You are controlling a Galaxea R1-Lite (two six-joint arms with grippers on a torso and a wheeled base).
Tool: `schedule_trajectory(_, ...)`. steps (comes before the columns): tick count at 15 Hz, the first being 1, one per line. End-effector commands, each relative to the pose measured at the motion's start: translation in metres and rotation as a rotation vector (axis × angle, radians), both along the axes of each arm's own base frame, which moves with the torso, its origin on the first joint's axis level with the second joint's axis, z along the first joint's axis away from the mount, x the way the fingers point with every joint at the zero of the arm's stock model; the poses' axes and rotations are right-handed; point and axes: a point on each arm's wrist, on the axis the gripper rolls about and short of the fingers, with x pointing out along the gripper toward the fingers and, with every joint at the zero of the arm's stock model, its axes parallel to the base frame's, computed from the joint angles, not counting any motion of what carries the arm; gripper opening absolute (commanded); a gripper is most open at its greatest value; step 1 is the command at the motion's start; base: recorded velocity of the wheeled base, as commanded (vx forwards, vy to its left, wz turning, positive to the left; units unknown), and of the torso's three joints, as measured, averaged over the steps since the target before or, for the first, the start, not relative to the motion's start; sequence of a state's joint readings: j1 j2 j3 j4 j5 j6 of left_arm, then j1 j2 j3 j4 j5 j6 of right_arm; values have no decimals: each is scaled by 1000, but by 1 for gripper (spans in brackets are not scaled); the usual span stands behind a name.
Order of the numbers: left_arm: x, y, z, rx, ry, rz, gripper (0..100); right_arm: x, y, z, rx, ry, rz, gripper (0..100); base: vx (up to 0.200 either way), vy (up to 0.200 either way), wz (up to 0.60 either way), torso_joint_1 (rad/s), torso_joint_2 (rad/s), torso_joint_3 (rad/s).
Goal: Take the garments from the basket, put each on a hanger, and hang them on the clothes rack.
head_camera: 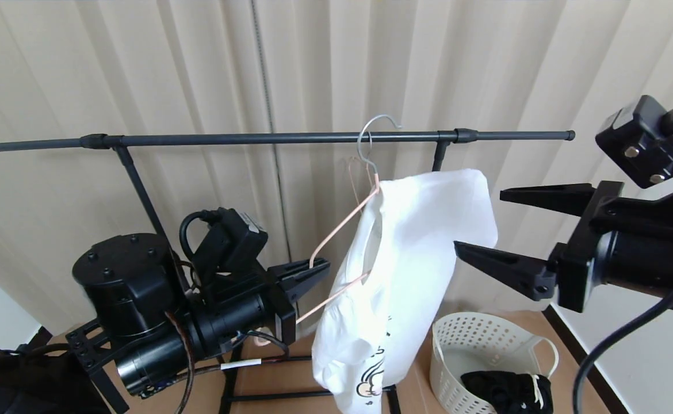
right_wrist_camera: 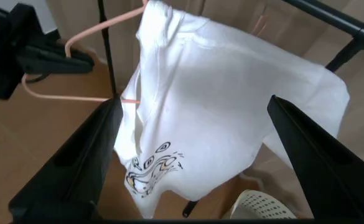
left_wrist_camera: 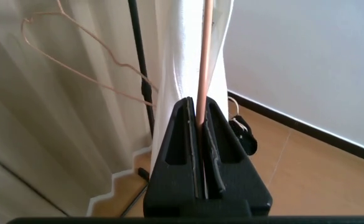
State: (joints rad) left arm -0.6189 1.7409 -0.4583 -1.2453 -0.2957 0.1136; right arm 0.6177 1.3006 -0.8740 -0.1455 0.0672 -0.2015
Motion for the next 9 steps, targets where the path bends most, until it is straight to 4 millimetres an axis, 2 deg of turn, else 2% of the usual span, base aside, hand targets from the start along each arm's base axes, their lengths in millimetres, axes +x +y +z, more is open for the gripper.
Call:
schedule_trajectory(1,0,13,-1,7,8,-30,0,12,-33,21,-74,-25,66,100,0,0,0,0,0,0)
schedule_trajectory(3,0,24,-10,33,25,-104,0,35,-37,26,-179,24,175,100,0,0,0,0,0,0)
schedule_trajectory(5,-1,27,-12,50,15,-125,0,52,-37,27,-253,73,268,100,0,0,0,0,0,0)
schedule_trajectory(9,-9,24,-15,58,18,-221,0,93,-32,34,-384,162,548,100,0,0,0,0,0,0)
